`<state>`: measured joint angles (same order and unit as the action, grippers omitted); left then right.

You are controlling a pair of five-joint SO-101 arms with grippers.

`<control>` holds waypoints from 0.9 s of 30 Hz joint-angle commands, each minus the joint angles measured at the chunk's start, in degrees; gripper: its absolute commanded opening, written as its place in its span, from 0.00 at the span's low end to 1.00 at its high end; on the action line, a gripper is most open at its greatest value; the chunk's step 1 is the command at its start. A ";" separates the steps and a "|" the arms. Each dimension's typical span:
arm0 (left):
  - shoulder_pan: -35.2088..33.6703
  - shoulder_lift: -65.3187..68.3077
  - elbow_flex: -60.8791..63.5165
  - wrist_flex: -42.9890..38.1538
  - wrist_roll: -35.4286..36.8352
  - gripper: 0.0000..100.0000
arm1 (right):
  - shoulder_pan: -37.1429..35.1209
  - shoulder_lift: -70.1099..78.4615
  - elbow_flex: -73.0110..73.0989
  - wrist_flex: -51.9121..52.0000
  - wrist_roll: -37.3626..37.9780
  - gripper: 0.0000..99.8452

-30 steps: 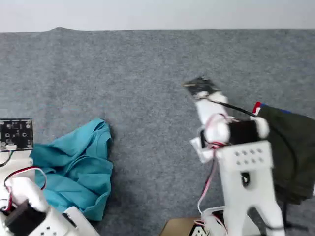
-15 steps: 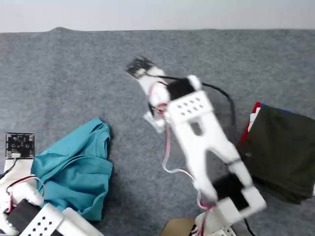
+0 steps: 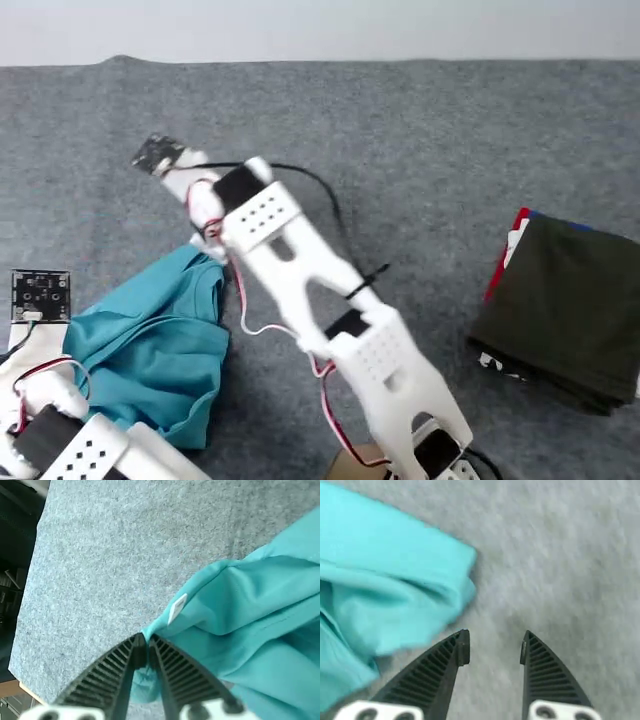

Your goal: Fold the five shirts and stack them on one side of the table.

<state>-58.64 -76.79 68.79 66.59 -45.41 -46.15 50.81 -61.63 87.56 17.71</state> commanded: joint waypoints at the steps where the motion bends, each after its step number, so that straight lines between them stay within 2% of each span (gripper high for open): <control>1: 0.09 -0.62 -0.13 -0.70 -0.18 0.00 | -2.33 4.00 -11.34 -0.22 -0.70 0.18; 6: 0.09 -0.62 -0.13 -0.70 -0.18 0.00 | -4.26 10.68 -17.49 -0.40 -0.70 0.18; 15: 0.09 -0.62 2.07 -0.70 -0.18 0.00 | -4.18 18.33 -18.20 -4.44 -0.35 0.17; 18: 0.09 -0.62 2.24 -0.79 -0.18 0.00 | -4.09 18.77 -18.20 -6.29 -0.18 0.07; 20: 0.09 -0.62 2.24 -1.05 -0.18 0.00 | -4.00 18.59 -18.20 -7.08 2.99 0.00; 23: 0.18 -0.62 2.07 -1.14 -0.26 0.00 | -2.95 18.24 -18.81 -6.20 8.35 0.01; 27: 0.18 -0.70 1.54 -5.54 -0.09 0.00 | 0.22 16.13 -23.91 -4.53 8.18 0.01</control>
<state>-58.64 -76.79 71.34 65.10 -45.41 -49.14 70.68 -79.82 82.37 24.75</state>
